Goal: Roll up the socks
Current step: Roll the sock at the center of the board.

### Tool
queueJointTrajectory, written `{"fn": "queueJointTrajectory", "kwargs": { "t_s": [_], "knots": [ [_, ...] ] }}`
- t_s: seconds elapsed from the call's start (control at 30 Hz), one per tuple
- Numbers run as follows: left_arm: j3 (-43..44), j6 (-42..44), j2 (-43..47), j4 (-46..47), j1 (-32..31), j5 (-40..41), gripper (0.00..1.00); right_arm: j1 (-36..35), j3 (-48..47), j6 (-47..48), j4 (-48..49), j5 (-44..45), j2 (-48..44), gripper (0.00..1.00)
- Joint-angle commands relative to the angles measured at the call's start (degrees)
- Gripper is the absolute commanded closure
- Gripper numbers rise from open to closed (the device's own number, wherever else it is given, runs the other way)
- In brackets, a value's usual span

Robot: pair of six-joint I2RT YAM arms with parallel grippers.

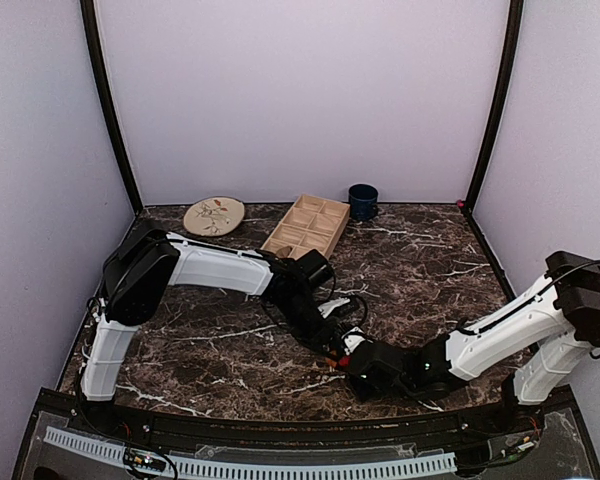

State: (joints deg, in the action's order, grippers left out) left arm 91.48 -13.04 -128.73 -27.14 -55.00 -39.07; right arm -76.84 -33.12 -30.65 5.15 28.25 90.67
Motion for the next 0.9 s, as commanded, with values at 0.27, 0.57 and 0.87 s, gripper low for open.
{"fn": "queueJointTrajectory", "kwargs": {
  "t_s": [0.27, 0.57, 0.87],
  "knots": [
    [-2.01, -9.44, 1.94, -1.43, 1.69, 14.90, 0.73, 0.30, 4.47, -16.20, -2.34, -3.85, -5.04, 0.89],
    [-2.43, -15.16, 4.76, 2.49, 2.74, 19.72, 0.70, 0.62, 8.04, -25.99, -1.60, -6.80, -9.19, 0.89],
    [-6.31, -15.96, 8.60, 7.25, 2.01, 19.20, 0.71, 1.31, 15.88, -38.30, 1.04, -7.75, -15.18, 0.90]
  ]
}}
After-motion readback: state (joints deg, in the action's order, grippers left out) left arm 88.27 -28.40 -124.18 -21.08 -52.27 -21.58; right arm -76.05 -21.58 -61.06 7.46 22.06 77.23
